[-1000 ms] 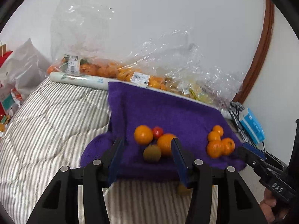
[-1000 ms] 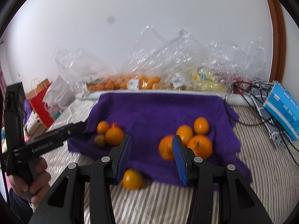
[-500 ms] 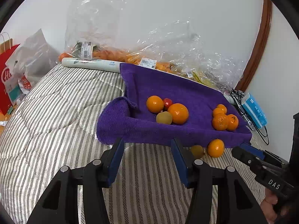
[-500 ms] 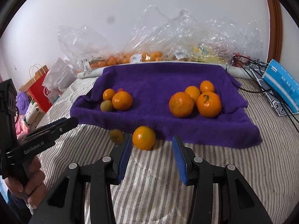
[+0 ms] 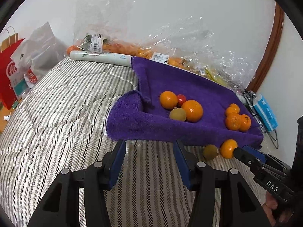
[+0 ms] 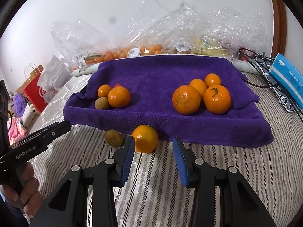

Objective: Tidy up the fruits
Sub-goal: 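Move both grippers toward the remaining orange and yellow fruit on the bedspread, then close the right gripper on an orange while the left gripper grasps a yellow fruit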

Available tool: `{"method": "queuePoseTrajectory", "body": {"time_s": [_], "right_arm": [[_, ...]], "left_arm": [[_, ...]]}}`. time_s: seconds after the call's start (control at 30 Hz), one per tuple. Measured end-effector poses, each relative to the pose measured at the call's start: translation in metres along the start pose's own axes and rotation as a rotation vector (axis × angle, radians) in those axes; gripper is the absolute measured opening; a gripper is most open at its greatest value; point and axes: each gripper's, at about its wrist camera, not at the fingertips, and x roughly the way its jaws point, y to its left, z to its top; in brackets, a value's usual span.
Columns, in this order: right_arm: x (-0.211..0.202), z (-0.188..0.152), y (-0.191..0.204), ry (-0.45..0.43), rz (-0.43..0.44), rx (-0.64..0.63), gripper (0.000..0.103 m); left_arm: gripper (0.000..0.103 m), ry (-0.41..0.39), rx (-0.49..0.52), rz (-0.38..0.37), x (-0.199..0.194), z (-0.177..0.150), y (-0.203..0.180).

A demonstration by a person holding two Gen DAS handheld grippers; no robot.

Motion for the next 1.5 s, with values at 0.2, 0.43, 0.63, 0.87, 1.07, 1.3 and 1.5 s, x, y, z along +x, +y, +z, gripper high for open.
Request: {"method": "queuePoseTrajectory", "body": {"time_s": [0.2,0.43,0.63,0.87,1.07,1.3,1.5], "right_arm": [[0.008,0.0,0.0,0.001,0.025,0.015,0.043],[0.012,0.0,0.003,0.011,0.031,0.001,0.043],[0.016,0.002,0.006,0.025,0.033,-0.007,0.043],[0.021,0.003,0.016,0.042,0.024,-0.052,0.043],[0.024,0.004,0.019,0.053,0.019,-0.065,0.043],[0.022,0.003,0.016,0.04,0.02,-0.053,0.033],[0.013,0.0,0.012,0.014,0.032,-0.049,0.033]], "left_arm": [[0.049,-0.001,0.0,0.024,0.003,-0.001,-0.001],[0.049,0.029,-0.013,0.023,0.009,0.0,0.001],[0.046,0.031,-0.043,0.01,0.01,0.0,0.006],[0.043,0.051,-0.054,0.003,0.014,0.0,0.007],[0.036,0.069,-0.03,-0.007,0.016,0.0,0.004],[0.039,0.064,-0.036,-0.028,0.014,0.002,0.007],[0.042,0.078,-0.056,-0.013,0.017,0.002,0.011]]}}
